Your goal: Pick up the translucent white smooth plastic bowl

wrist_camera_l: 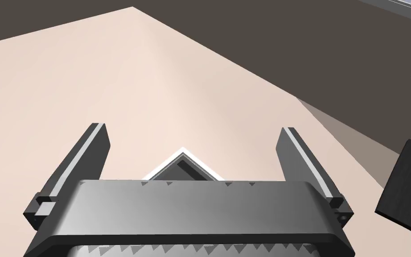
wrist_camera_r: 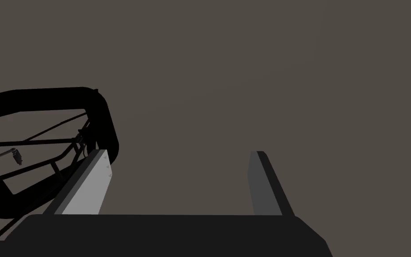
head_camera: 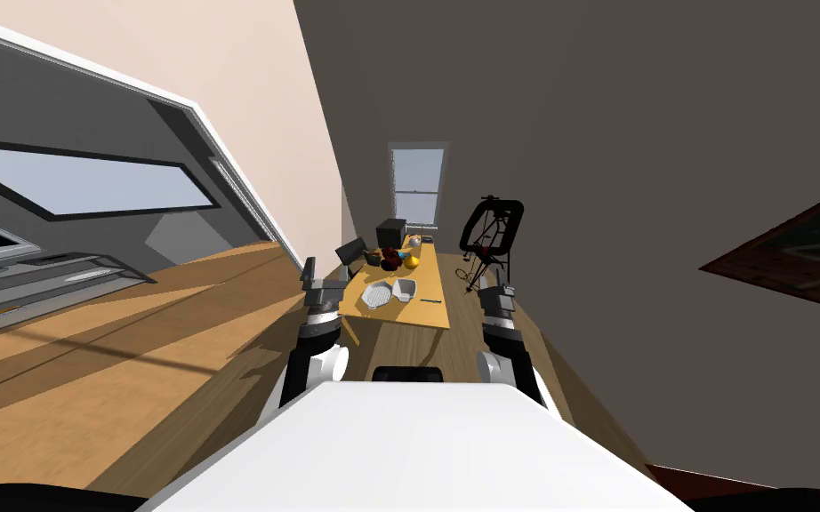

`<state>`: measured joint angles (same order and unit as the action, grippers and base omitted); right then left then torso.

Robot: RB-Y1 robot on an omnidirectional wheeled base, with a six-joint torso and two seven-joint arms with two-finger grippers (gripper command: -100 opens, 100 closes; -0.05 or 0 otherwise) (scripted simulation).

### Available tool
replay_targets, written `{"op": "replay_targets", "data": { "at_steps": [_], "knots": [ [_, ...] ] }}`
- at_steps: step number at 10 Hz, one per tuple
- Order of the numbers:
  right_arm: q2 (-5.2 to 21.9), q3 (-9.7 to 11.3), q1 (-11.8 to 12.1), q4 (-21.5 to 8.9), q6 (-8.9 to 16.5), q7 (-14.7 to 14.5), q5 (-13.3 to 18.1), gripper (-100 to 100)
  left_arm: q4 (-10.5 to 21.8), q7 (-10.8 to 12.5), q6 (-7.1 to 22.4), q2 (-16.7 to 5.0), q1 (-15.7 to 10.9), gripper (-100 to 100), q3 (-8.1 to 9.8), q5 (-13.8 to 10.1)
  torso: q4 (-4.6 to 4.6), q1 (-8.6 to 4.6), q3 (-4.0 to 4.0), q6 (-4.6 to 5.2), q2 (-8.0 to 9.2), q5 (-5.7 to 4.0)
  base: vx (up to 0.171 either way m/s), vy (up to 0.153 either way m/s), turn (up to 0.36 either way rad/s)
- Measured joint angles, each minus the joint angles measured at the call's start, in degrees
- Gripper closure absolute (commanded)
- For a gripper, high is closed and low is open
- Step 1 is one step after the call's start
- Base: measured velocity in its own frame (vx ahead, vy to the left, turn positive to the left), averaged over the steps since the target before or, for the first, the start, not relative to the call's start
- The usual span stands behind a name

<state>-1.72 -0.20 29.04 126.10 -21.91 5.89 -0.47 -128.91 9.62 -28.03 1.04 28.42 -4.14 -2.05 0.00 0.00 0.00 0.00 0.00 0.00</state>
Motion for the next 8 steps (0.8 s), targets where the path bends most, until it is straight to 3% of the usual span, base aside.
{"op": "replay_targets", "data": {
  "at_steps": [3, 8],
  "knots": [
    [0.0, 0.0, 0.0, 0.0, 0.0, 0.0, 0.0, 0, 1.1, 0.3, 1.7, -4.3, -1.5, -100, -0.03, -0.2, 0.0, 0.0, -0.01, 0.01, -0.02, 0.0, 0.003, -0.006, -0.069],
    [0.0, 0.0, 0.0, 0.0, 0.0, 0.0, 0.0, 0, 4.1, 0.9, 8.5, -9.5, -6.3, -100, -1.18, -0.3, 0.0, -0.06, -0.01, 0.01, -0.01, -0.01, -0.002, -0.015, -0.124]
  ]
}}
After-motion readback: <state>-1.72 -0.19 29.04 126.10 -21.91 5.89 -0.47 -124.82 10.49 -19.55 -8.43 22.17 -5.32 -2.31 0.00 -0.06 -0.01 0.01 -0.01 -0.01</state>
